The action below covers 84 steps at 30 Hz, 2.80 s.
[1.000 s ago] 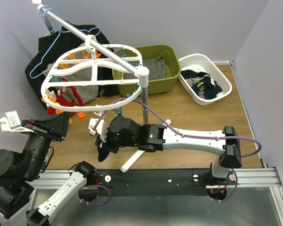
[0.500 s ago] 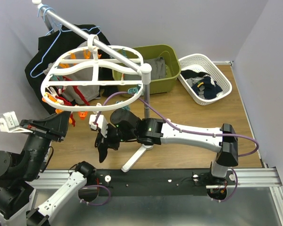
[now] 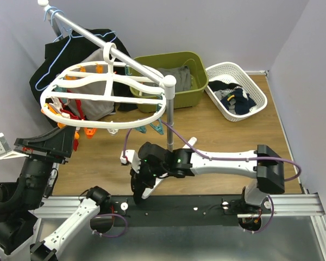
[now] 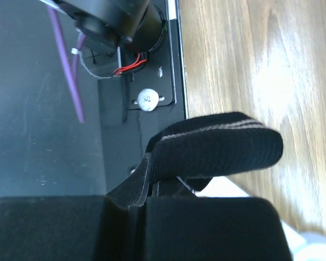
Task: Remove the socks clipped to the hanger
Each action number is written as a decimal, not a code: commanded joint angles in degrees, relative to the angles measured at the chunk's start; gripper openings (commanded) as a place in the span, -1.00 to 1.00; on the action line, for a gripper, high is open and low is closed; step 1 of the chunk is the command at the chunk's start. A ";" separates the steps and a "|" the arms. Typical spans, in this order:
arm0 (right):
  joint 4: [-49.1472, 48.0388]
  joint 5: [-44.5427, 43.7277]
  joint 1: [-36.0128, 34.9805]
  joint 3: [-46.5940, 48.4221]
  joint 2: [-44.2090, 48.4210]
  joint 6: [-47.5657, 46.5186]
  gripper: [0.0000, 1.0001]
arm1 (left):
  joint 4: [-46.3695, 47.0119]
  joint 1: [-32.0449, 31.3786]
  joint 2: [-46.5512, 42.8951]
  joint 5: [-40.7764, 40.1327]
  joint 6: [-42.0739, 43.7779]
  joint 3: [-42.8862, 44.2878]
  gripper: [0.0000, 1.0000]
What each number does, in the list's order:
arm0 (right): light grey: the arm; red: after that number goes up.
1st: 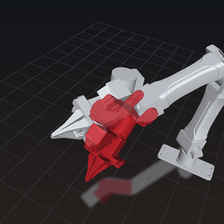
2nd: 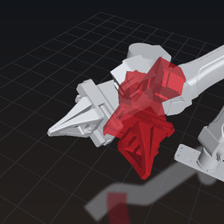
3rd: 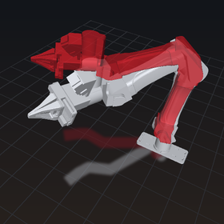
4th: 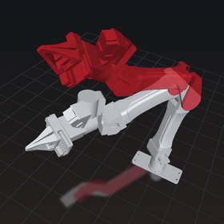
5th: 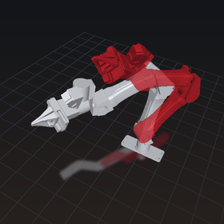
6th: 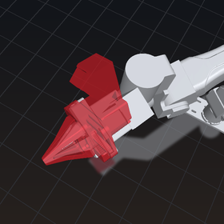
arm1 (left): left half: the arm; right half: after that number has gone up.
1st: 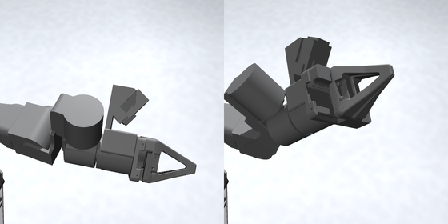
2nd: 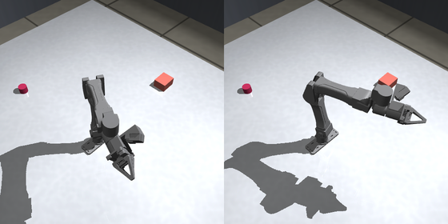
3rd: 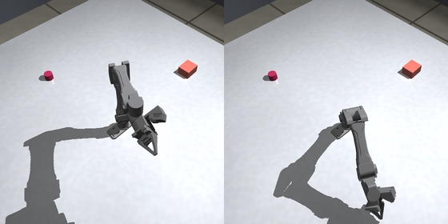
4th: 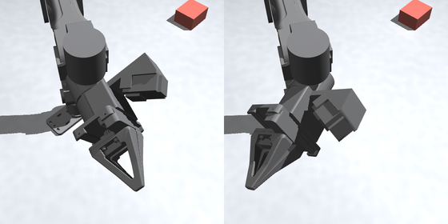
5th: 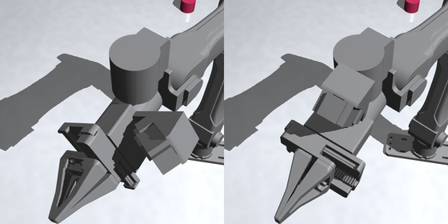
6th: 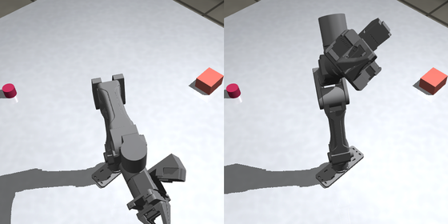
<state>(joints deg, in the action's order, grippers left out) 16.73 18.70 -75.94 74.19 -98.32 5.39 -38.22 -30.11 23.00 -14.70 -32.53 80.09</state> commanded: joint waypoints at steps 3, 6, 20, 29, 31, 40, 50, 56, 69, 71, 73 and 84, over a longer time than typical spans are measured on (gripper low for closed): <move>1.90 -8.31 -1.93 -6.42 11.21 5.85 -0.99 | 5.52 -0.13 -0.06 0.81 1.51 -0.64 -1.00; 1.38 -14.44 -1.93 -13.27 18.32 9.45 -0.99 | 5.87 -0.13 0.20 0.72 1.86 -0.64 -1.00; 10.60 -47.62 6.92 -22.87 33.37 27.04 -0.99 | 6.67 -0.13 0.29 1.43 1.33 -2.58 -1.00; 7.35 -42.35 28.90 -19.62 34.52 20.46 -0.99 | 5.17 -0.13 -0.15 1.16 0.72 -1.96 -1.00; 7.87 -39.81 35.58 -17.07 33.12 19.93 -0.99 | 4.91 -0.04 -0.15 1.25 0.54 -2.22 -1.00; 8.75 -34.43 58.96 -3.64 16.62 21.24 -0.99 | 5.52 -0.13 -0.33 4.14 -0.78 -3.80 -1.00; 17.34 -37.51 69.08 34.75 -10.63 20.54 -0.99 | 6.57 -0.13 -0.68 6.96 -2.00 -5.56 -1.00; 30.72 -37.16 70.40 64.04 -30.50 19.57 -0.53 | 7.63 -0.13 -1.03 8.55 -2.36 -6.97 -1.00; 30.29 -34.34 70.49 44.05 -22.97 20.71 0.57 | 10.00 -0.13 -2.96 11.71 -1.12 -9.25 -1.00; 28.90 -33.73 70.23 39.82 -19.99 20.98 0.58 | 10.70 -0.13 -3.49 12.15 -1.65 -10.39 -1.00; 26.26 -33.90 69.09 31.42 -14.28 20.81 0.59 | 11.14 -0.13 -3.67 12.32 -2.00 -11.27 -1.00; 21.59 -34.17 61.28 -2.45 9.70 24.50 0.65 | 12.81 -0.13 -3.76 12.06 -3.41 -14.61 -1.00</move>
<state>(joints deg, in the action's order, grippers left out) 39.77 -16.01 -12.16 83.09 -96.01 27.62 -28.25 -30.13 19.88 -4.32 -34.98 66.76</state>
